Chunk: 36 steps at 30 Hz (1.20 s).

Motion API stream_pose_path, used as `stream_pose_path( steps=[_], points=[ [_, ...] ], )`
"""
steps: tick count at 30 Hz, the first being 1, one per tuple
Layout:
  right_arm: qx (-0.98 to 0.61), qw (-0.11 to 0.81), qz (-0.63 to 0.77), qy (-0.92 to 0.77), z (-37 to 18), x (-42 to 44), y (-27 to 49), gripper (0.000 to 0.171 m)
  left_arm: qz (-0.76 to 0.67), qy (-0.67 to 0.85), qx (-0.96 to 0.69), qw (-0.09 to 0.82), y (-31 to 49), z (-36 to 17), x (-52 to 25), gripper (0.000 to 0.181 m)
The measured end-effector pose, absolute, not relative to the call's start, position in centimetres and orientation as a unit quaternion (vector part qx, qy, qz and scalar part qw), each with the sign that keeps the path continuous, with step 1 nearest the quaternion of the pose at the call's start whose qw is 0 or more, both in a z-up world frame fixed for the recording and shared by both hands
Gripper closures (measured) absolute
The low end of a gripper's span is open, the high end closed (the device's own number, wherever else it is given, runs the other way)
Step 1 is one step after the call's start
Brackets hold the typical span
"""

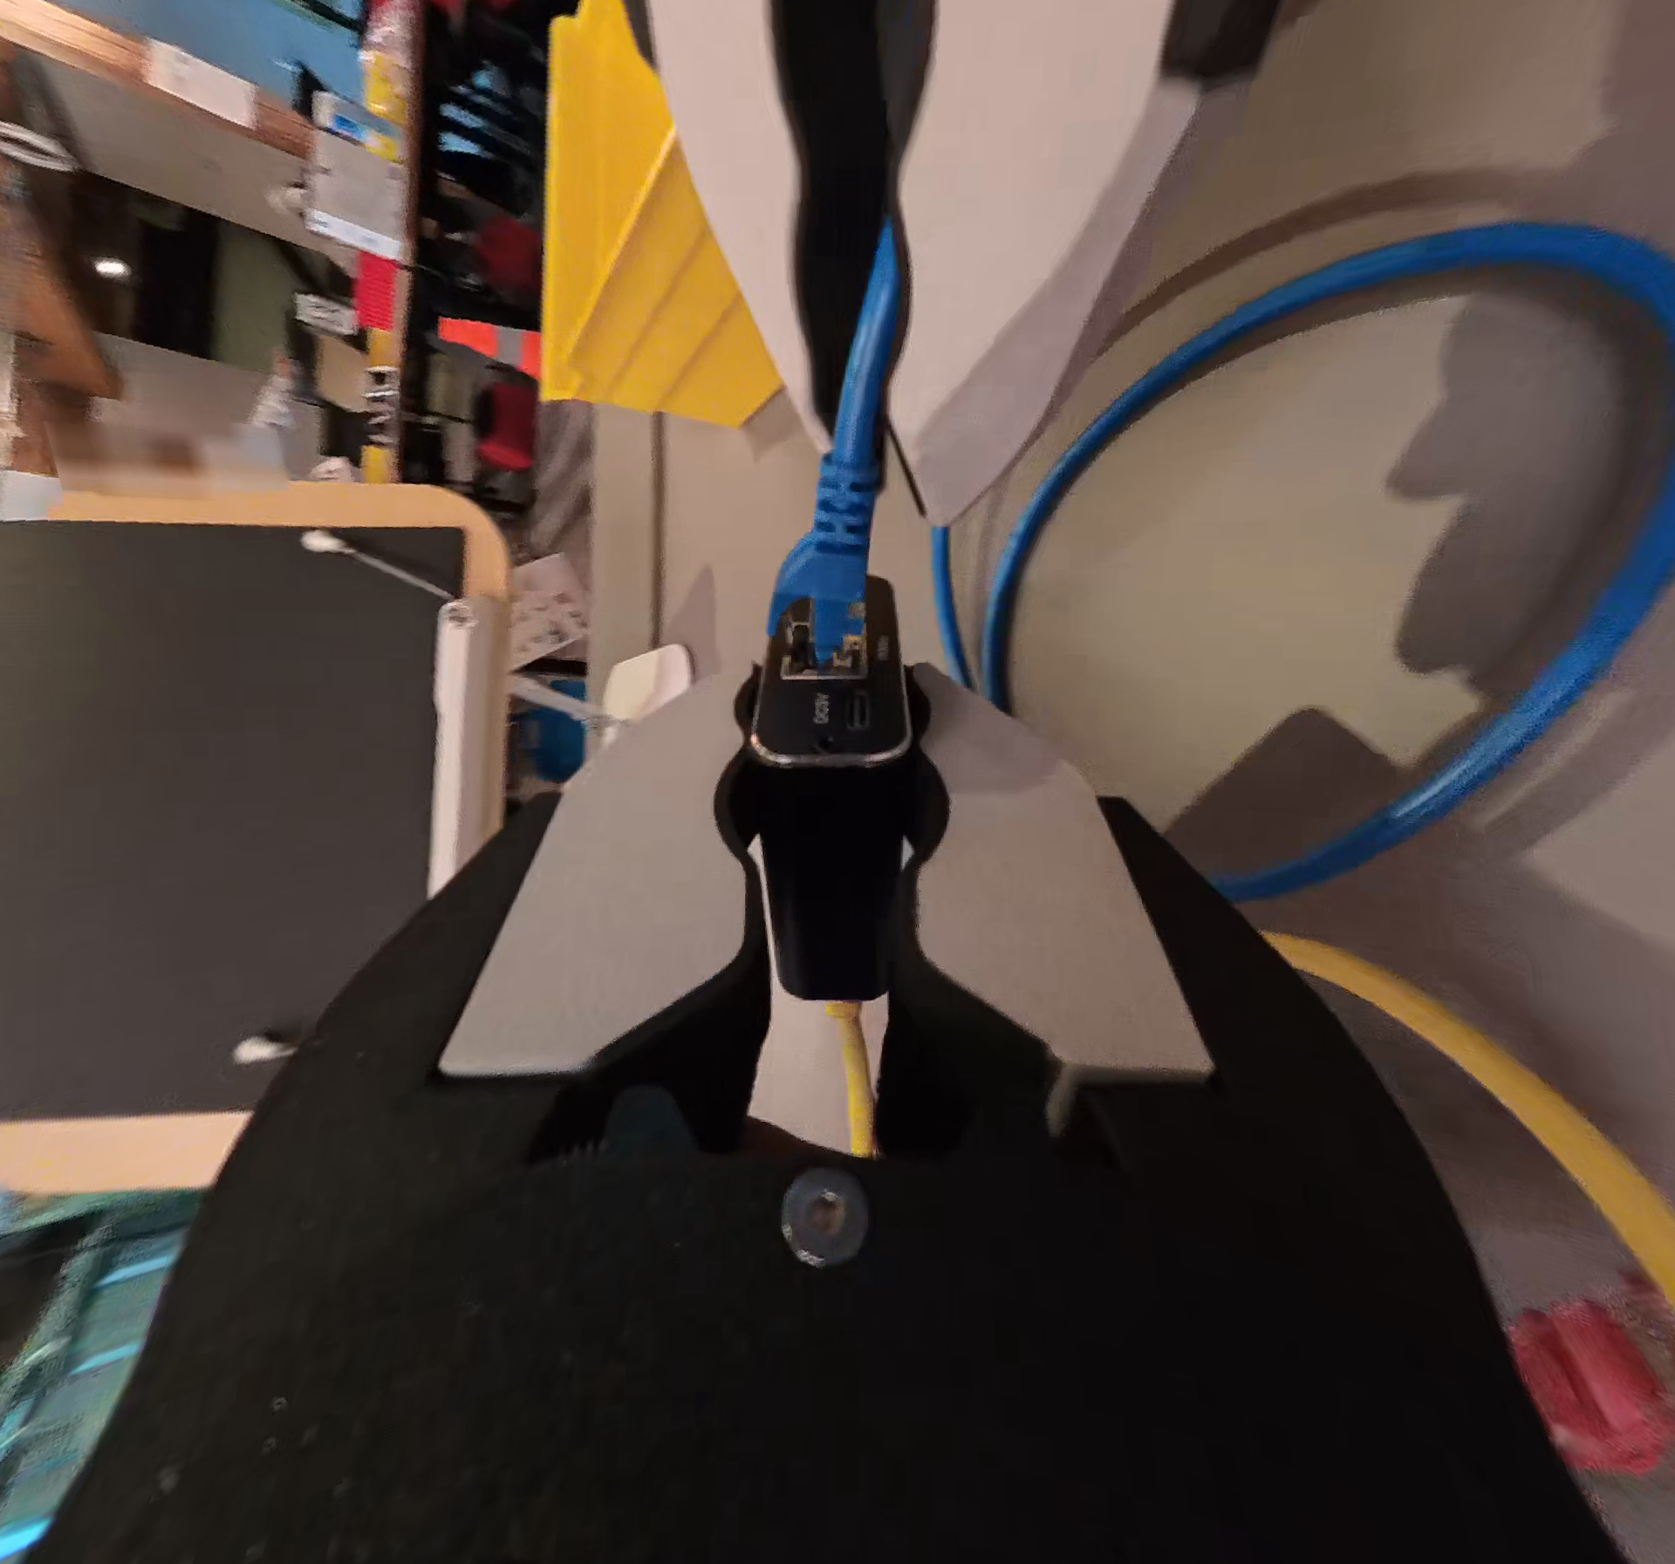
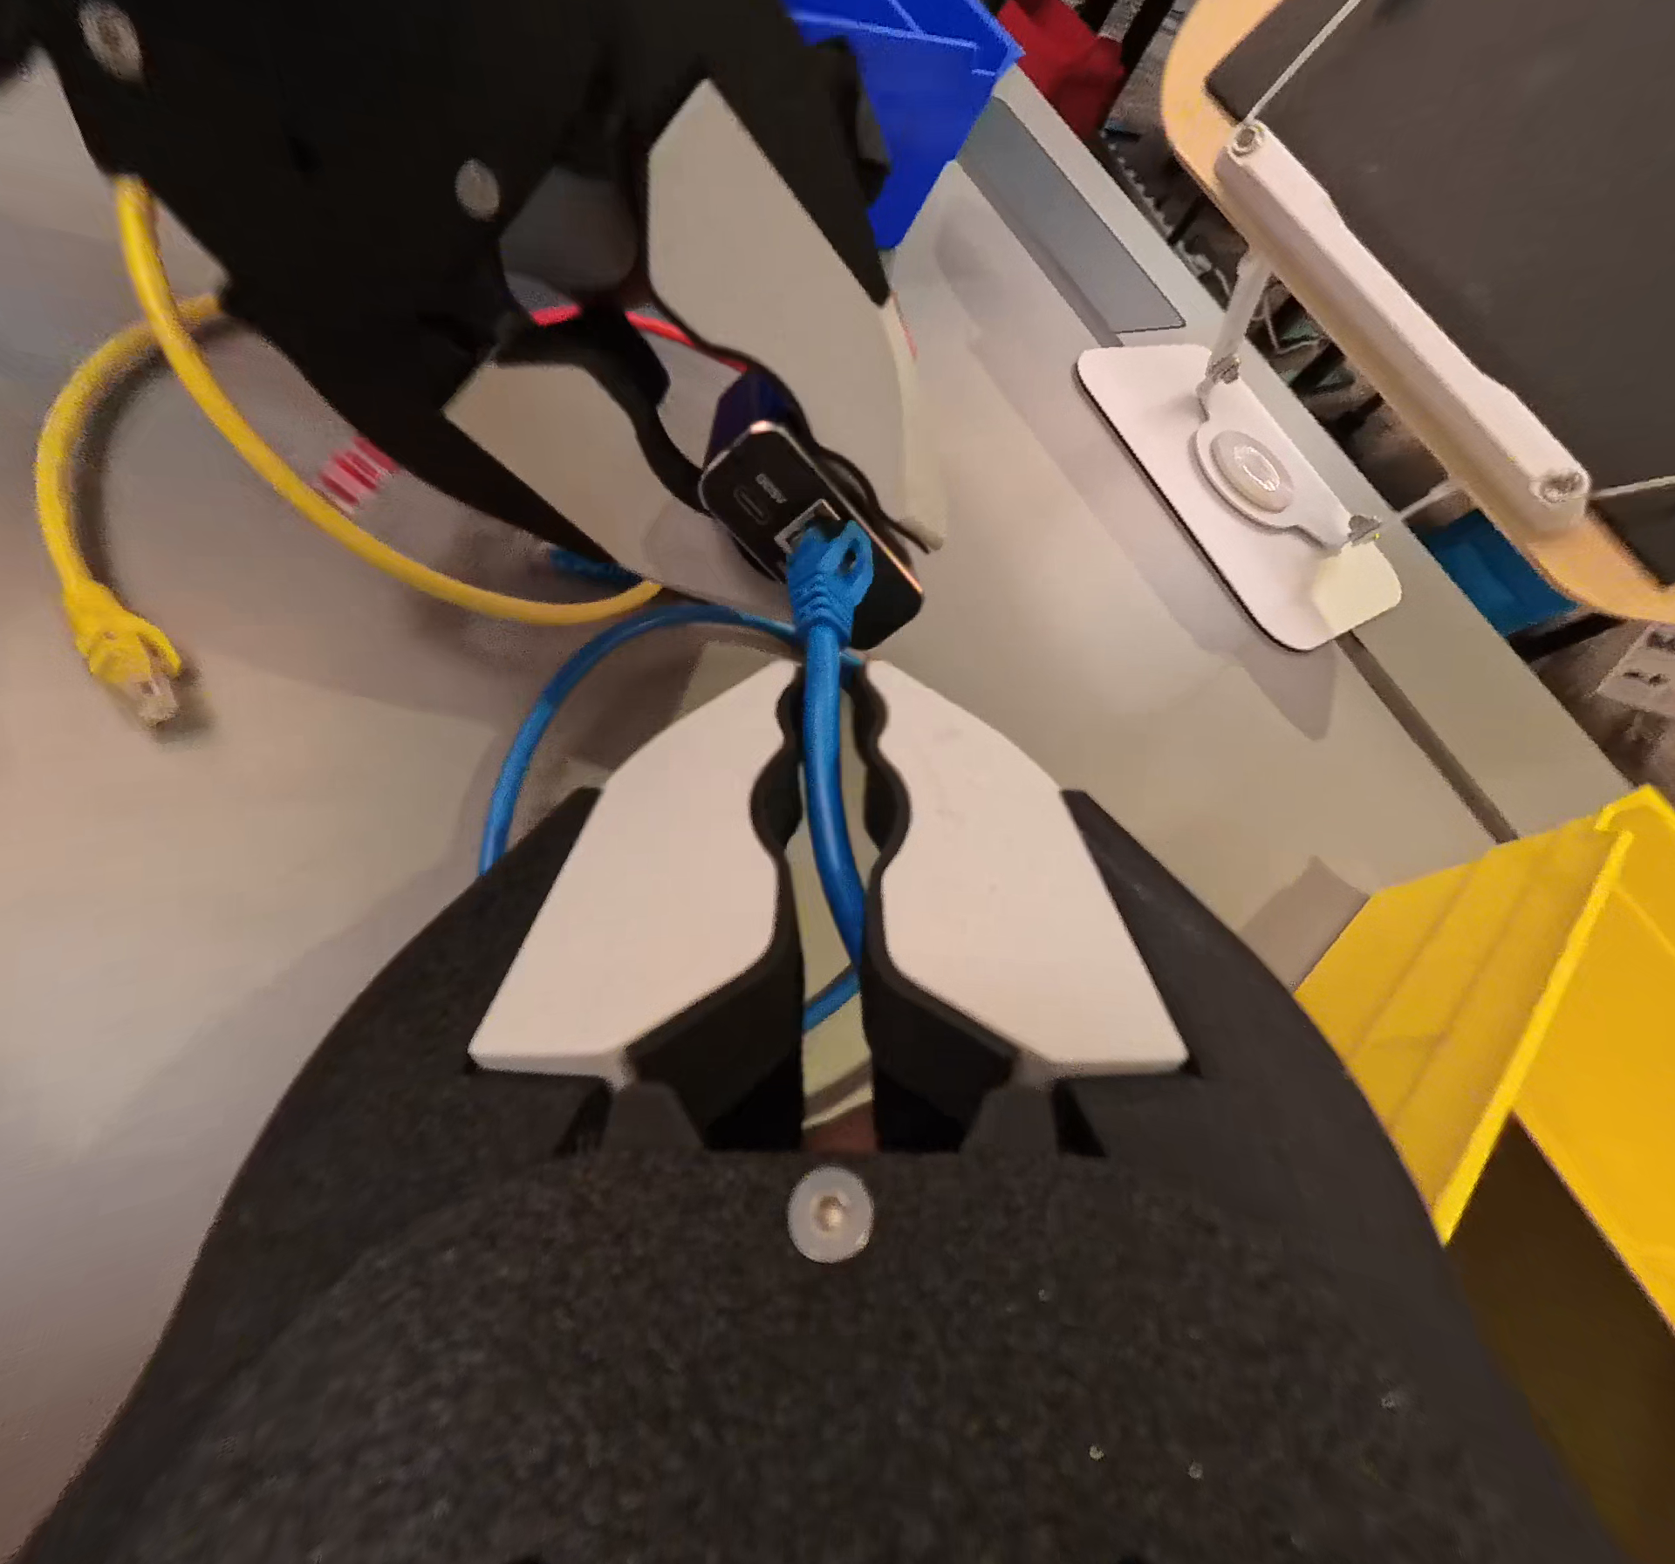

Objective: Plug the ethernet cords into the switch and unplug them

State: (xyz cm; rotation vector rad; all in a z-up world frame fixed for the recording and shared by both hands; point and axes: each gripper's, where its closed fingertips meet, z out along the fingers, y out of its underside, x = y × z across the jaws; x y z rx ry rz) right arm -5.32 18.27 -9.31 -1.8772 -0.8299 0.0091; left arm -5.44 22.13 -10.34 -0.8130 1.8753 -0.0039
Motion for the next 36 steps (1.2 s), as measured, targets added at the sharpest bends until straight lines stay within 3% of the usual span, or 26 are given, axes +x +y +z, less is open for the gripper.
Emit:
stream_pose_path(
  steps=[5, 9, 17, 29, 36],
  points=[
    [-0.792, 0.561, 0.079, -0.23, -6.1, -2.8, 18.9, 0.136, 0.086, 0.729, -0.302, 0.608, 25.8, -10.2, -3.0, 0.155],
    [-0.795, 0.547, 0.073, -0.252, -5.7, -2.7, 18.2, 0.132, 0.073, 0.71, -0.321, 0.623, 28.0, -11.5, -2.1, 0.155],
    [-0.72, 0.462, -0.198, -0.479, -8.7, -3.6, 22.0, 0.14, 0.017, 0.703, -0.306, 0.642, 27.2, -12.4, -2.3, 0.155],
    [-0.669, 0.368, -0.277, -0.584, -12.4, -4.3, 23.1, 0.149, 0.026, 0.719, -0.294, 0.629, 25.9, -13.8, -2.5, 0.155],
    [-0.649, 0.359, -0.302, -0.599, -12.5, -3.9, 23.1, 0.151, 0.03, 0.719, -0.292, 0.631, 25.8, -13.6, -2.5, 0.154]
  ],
)
